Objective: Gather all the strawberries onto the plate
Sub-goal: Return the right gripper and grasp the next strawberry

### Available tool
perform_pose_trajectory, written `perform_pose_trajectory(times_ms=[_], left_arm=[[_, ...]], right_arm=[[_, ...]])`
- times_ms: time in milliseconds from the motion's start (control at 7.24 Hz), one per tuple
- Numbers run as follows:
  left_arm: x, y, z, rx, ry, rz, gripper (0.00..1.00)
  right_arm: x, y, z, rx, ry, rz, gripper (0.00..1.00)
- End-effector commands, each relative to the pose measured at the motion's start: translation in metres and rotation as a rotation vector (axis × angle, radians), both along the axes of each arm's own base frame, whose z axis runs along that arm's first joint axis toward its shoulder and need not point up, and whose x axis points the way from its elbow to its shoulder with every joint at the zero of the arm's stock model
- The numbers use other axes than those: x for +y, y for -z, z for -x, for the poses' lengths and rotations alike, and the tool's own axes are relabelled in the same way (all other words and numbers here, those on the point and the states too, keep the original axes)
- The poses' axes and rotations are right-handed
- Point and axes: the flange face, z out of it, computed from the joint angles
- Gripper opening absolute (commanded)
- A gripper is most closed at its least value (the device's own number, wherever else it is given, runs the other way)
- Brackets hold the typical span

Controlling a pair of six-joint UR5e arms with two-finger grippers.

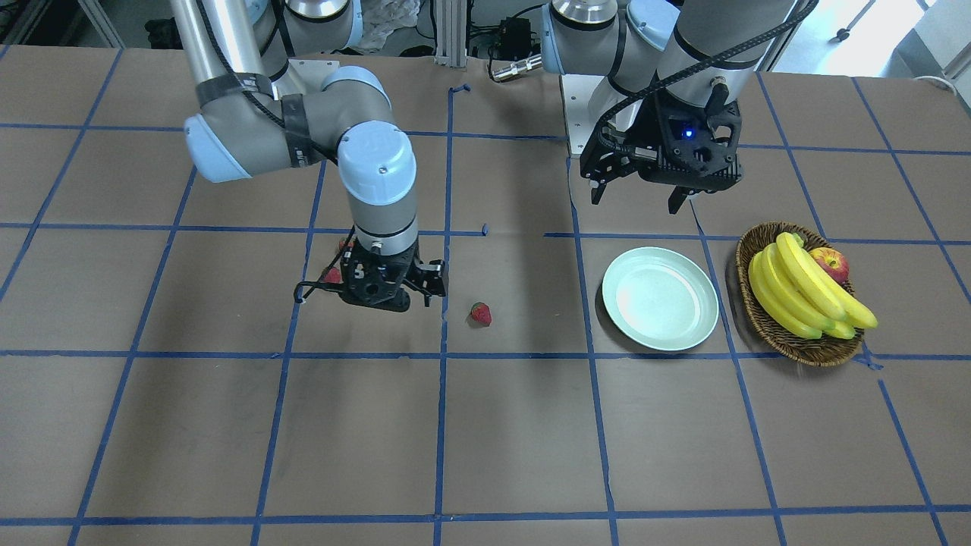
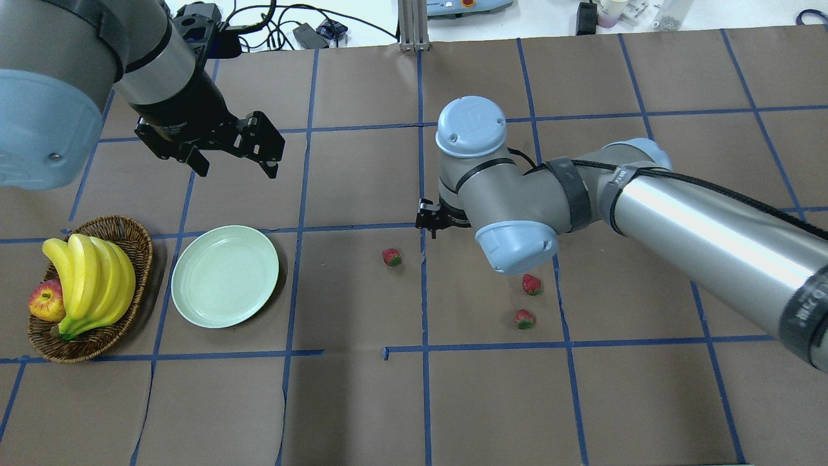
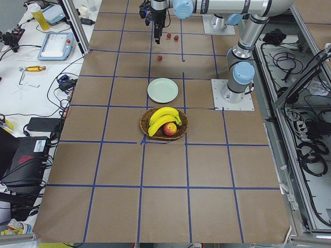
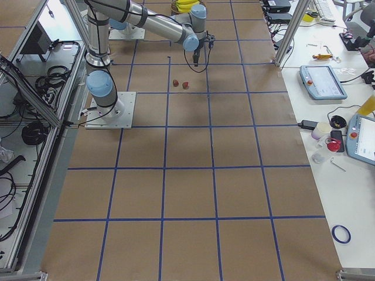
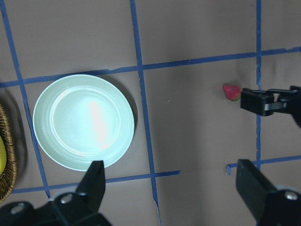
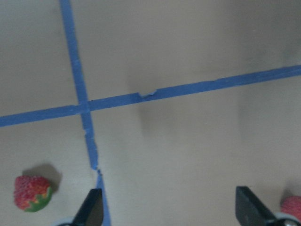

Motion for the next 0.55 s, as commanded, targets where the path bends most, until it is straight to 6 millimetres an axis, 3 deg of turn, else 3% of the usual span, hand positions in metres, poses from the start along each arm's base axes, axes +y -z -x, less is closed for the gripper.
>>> perform_pose_trajectory(times_ms=[0, 415], left_arm=[[0.001, 0.003, 0.0, 0.0, 0.0, -0.007, 1.0], [0.003, 0.009, 0.001, -0.001, 0.001, -0.014, 1.0]], right_arm=[[0.016, 0.03, 0.058, 0.034, -0.082, -0.063, 1.0], [0.038, 0.054, 0.084, 0.037, -0.097, -0.067, 1.0]])
